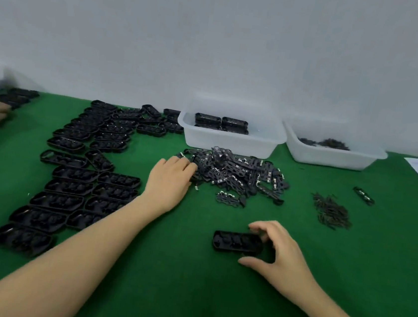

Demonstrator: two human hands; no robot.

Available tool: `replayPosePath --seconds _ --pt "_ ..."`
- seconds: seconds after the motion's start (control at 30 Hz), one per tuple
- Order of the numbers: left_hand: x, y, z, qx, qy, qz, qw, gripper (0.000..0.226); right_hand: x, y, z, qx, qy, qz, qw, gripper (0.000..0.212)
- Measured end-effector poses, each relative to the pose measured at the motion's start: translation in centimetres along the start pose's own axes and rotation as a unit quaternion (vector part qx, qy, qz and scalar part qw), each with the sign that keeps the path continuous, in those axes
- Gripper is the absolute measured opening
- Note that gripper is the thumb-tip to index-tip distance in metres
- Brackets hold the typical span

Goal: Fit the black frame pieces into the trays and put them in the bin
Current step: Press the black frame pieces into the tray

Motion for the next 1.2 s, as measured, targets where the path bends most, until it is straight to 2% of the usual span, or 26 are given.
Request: replayPosePath --seconds 0.1,0.2,0.27,0.33,0.37,0.4,0.43,0.5,0.53,0.6,0.67,0.77,0.8,0.87,0.93,1.03,1.13,1.2 --pt "-0.7 -1.1 1.6 0.034 -0.075 0.044 0.996 0.027 0.4 0.6 -0.4 -0.041 0.012 0.016 0.999 0.06" --pt "-1.1 0.1 1.7 -0.001 -0.135 0.069 0.988 0.021 1.0 1.5 -1.0 -0.1 0.049 0.029 0.993 0.047" --pt "-0.5 2.0 1.1 -0.072 -0.113 0.006 0.991 0.018 1.4 2.2 -1.4 -0.139 0.081 0.027 0.987 0.036" --pt "0.8 3.8 0.1 -0.103 -0.014 -0.128 0.986 0.018 2.0 2.6 -1.6 -0.164 0.112 0.026 0.98 0.028" --pt "1.6 4.3 -0.5 -0.093 0.065 -0.23 0.967 0.015 2.3 2.7 -1.6 -0.168 0.122 0.031 0.978 0.025" --pt "1.9 4.1 -1.3 -0.058 0.142 -0.352 0.923 0.013 2.6 2.7 -1.5 -0.168 0.129 0.041 0.977 0.024" --pt "1.4 3.7 -2.1 -0.01 0.193 -0.482 0.855 0.011 2.9 2.7 -1.4 -0.168 0.133 0.052 0.975 0.023" --pt "-1.1 3.8 -3.6 0.063 0.229 -0.673 0.701 0.009 3.7 3.0 -1.1 -0.172 0.137 0.085 0.972 0.023" --pt "-2.3 4.1 -4.2 0.085 0.232 -0.718 0.651 0.005 4.1 3.2 -0.9 -0.177 0.139 0.108 0.968 0.022" --pt "-4.6 5.1 -5.1 0.115 0.221 -0.768 0.59 0.005 5.1 3.7 -0.7 -0.183 0.137 0.162 0.96 0.021" --pt "-6.3 5.4 -5.5 0.113 0.222 -0.793 0.556 0.008 5.9 3.6 -0.3 -0.161 0.125 0.205 0.957 0.02" --pt "-7.4 5.4 -5.8 0.057 0.242 -0.816 0.522 0.021 6.6 2.7 0.1 -0.139 0.105 0.221 0.96 0.008" --pt "-7.5 5.2 -5.9 0.041 0.247 -0.821 0.513 0.025 6.4 2.4 0.3 -0.137 0.09 0.243 0.956 0.002" --pt "-8.0 4.6 -6.1 0.029 0.247 -0.828 0.502 0.031 5.7 1.7 0.6 -0.11 0.043 0.33 0.936 0.005" --pt "-9.0 4.4 -5.9 0.049 0.209 -0.846 0.488 0.039 5.3 1.3 0.7 -0.074 0.014 0.418 0.906 0.005" --pt "-11.0 5.1 -5.7 0.091 0.117 -0.891 0.43 0.046 5.3 1.2 0.9 -0.053 0.003 0.495 0.867 0.021" --pt "-11.7 5.3 -5.7 0.111 0.098 -0.913 0.38 0.05 5.2 1.6 1.3 -0.053 0.001 0.469 0.882 0.017" --pt "-11.6 5.2 -5.6 0.107 0.104 -0.921 0.36 0.062 5.2 1.6 1.8 -0.044 -0.006 0.445 0.894 0.017"
Point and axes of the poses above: each hand's wrist, its own z-axis towards the middle knuckle, its own y-axis out of the back of the hand, x = y × z, the point moved 8 cm from there along z, towards the middle knuckle, and after that the axes turned 8 degrees about z, right-handed, at the moved point
